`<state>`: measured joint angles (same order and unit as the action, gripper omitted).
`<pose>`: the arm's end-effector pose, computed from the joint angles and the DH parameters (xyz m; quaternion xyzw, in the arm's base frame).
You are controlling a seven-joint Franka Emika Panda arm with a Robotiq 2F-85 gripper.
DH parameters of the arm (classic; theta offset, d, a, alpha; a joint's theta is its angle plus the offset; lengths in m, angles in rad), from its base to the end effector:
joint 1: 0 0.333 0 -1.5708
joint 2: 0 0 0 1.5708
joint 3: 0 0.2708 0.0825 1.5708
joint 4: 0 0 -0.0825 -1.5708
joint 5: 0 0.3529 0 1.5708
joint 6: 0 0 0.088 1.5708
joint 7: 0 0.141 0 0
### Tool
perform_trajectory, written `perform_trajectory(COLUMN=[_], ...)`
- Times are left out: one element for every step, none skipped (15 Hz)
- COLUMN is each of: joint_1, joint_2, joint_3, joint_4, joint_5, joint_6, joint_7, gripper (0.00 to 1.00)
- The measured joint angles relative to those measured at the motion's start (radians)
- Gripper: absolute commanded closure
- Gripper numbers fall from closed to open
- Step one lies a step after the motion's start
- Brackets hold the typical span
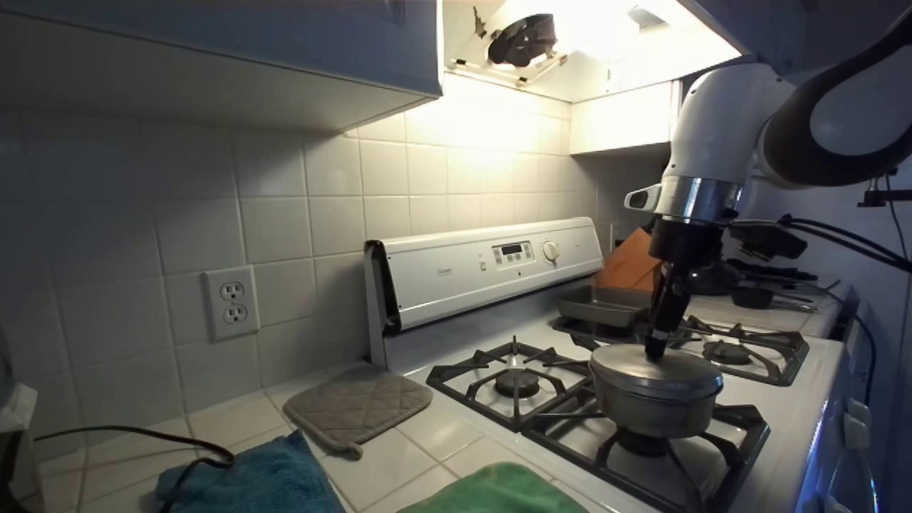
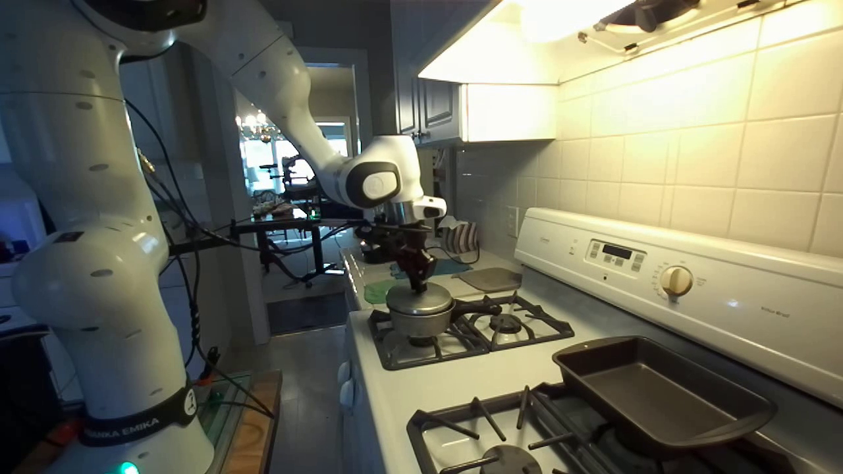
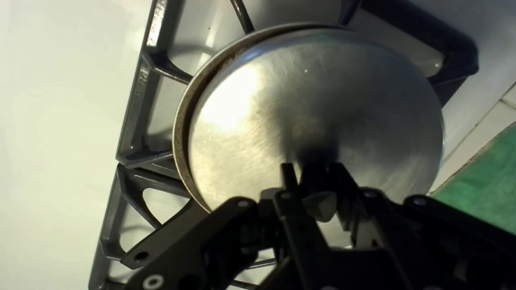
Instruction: Cover the pot
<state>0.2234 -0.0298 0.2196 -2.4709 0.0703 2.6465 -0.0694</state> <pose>0.4340 0.2046 0.2691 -0.9691 -0.2241 -0.0973 0.0352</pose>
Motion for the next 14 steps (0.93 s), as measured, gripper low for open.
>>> perform_trajectory(joint_1=[-0.001, -0.001, -0.001, -0.001, -0.001, -0.002, -0.002, -0.002, -0.003, -0.003, -0.004, -0.004, -0.005, -0.005], joint_2=[0.000, -0.001, -0.002, -0.004, -0.004, -0.004, -0.004, -0.004, -0.004, -0.004, -0.004, -0.004, -0.004, -0.004], joint_3=[-0.002, -0.004, -0.006, -0.008, -0.010, -0.012, -0.013, -0.014, -0.014, -0.015, -0.015, -0.015, -0.015, -0.015], joint_4=[-0.003, -0.005, -0.008, -0.011, -0.013, -0.013, -0.013, -0.013, -0.013, -0.013, -0.013, -0.014, -0.014, -0.014], joint_5=[0.000, 0.000, 0.000, 0.000, 0.000, 0.000, 0.000, 0.000, 0.000, 0.000, 0.000, 0.000, 0.000, 0.000], joint_6=[0.000, 0.000, 0.000, 0.000, 0.000, 0.000, 0.000, 0.000, 0.000, 0.000, 0.000, 0.000, 0.000, 0.000], joint_7=[0.000, 0.000, 0.000, 0.000, 0.000, 0.000, 0.000, 0.000, 0.000, 0.000, 0.000, 0.000, 0.000, 0.000], gripper=[0.94, 0.94, 0.94, 0.94, 0.94, 0.94, 0.94, 0.94, 0.94, 0.94, 0.94, 0.94, 0.94, 0.91])
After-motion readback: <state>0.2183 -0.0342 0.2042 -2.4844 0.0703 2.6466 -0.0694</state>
